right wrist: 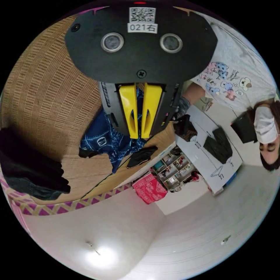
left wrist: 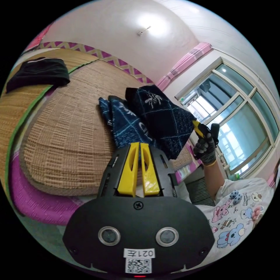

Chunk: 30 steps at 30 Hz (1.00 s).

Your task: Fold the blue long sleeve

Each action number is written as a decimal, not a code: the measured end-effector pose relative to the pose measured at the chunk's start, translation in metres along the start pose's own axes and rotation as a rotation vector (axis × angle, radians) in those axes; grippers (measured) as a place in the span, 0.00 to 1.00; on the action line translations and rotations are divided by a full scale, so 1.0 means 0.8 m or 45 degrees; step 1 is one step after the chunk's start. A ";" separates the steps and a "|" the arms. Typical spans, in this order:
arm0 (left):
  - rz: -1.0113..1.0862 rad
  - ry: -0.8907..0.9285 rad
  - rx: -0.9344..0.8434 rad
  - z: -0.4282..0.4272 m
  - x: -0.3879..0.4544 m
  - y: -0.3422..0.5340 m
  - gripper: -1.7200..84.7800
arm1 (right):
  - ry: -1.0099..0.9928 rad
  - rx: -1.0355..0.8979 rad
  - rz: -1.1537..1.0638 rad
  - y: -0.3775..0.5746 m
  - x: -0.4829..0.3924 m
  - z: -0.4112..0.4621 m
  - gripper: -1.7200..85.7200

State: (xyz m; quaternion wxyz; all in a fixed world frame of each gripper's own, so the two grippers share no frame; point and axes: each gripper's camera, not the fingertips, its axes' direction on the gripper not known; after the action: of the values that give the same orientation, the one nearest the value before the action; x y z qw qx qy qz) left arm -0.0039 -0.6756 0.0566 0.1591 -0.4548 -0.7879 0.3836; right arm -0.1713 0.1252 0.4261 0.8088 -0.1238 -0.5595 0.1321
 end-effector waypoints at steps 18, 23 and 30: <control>0.109 -0.147 -0.062 0.026 -0.014 -0.107 0.07 | 0.476 0.229 0.477 0.022 0.062 -0.264 0.10; 0.123 -0.233 -0.199 0.085 -0.046 -0.200 0.12 | 0.504 -0.043 0.256 -0.152 0.109 -0.159 0.13; -0.056 -0.082 -0.297 0.121 -0.123 -0.262 0.14 | 0.683 -0.368 0.177 -0.292 0.194 -0.051 0.14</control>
State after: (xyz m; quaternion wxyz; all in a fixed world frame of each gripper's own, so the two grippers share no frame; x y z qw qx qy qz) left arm -0.1341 -0.8639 0.1601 0.0880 -0.4402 -0.8417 0.3001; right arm -0.0625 -0.0407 0.6287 0.8907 -0.3057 -0.3294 0.0688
